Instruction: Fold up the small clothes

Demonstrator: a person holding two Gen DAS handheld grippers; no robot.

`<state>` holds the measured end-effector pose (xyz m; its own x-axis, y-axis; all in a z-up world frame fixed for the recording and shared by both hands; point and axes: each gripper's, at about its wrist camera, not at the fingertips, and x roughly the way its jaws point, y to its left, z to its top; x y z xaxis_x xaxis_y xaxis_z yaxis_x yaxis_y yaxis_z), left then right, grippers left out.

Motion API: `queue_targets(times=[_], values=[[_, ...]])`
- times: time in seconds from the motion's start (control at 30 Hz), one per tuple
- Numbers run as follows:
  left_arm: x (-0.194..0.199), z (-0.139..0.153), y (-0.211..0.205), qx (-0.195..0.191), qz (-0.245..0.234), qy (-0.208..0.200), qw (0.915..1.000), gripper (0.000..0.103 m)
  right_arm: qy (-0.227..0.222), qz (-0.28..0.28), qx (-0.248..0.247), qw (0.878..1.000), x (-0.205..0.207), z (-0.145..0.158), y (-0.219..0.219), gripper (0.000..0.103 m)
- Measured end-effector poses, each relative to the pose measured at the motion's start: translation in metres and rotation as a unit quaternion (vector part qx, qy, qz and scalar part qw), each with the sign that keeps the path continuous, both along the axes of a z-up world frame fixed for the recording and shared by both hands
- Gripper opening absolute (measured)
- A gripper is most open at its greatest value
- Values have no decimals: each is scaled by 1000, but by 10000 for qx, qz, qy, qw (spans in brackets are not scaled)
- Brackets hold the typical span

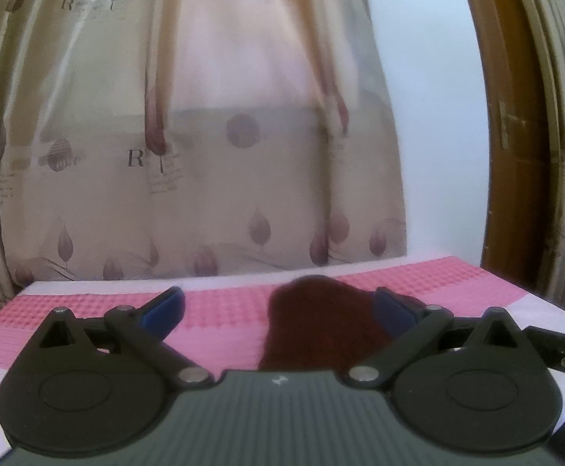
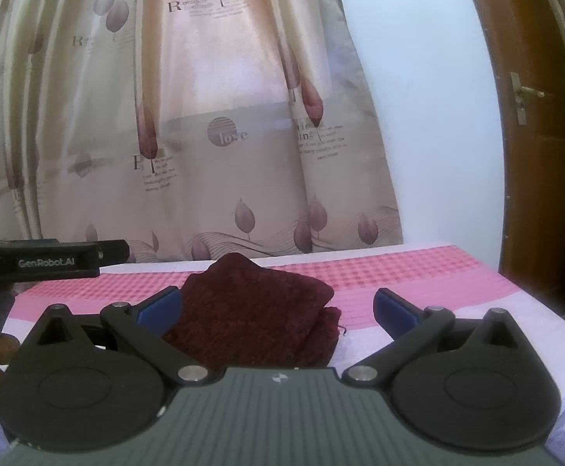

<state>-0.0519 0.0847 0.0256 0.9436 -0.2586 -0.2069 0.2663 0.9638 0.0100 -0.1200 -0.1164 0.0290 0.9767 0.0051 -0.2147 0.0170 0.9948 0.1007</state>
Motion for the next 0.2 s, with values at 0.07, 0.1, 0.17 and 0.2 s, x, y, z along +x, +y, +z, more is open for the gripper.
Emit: queue_targets(times=[0.07, 0.1, 0.17, 0.2], values=[[0, 0, 1, -22, -22, -1, 10000, 103, -3, 9, -2, 10000, -1, 0, 1, 103], [0, 0, 1, -20, -27, -8, 10000, 103, -10, 1, 2, 10000, -2, 1, 1, 103], [5, 1, -1, -10, -86, 243, 9997, 103, -21, 1, -10, 10000, -3, 1, 1, 103], [7, 2, 0, -60, -158, 344, 9993, 103, -15, -22, -11, 10000, -3, 1, 2, 103]])
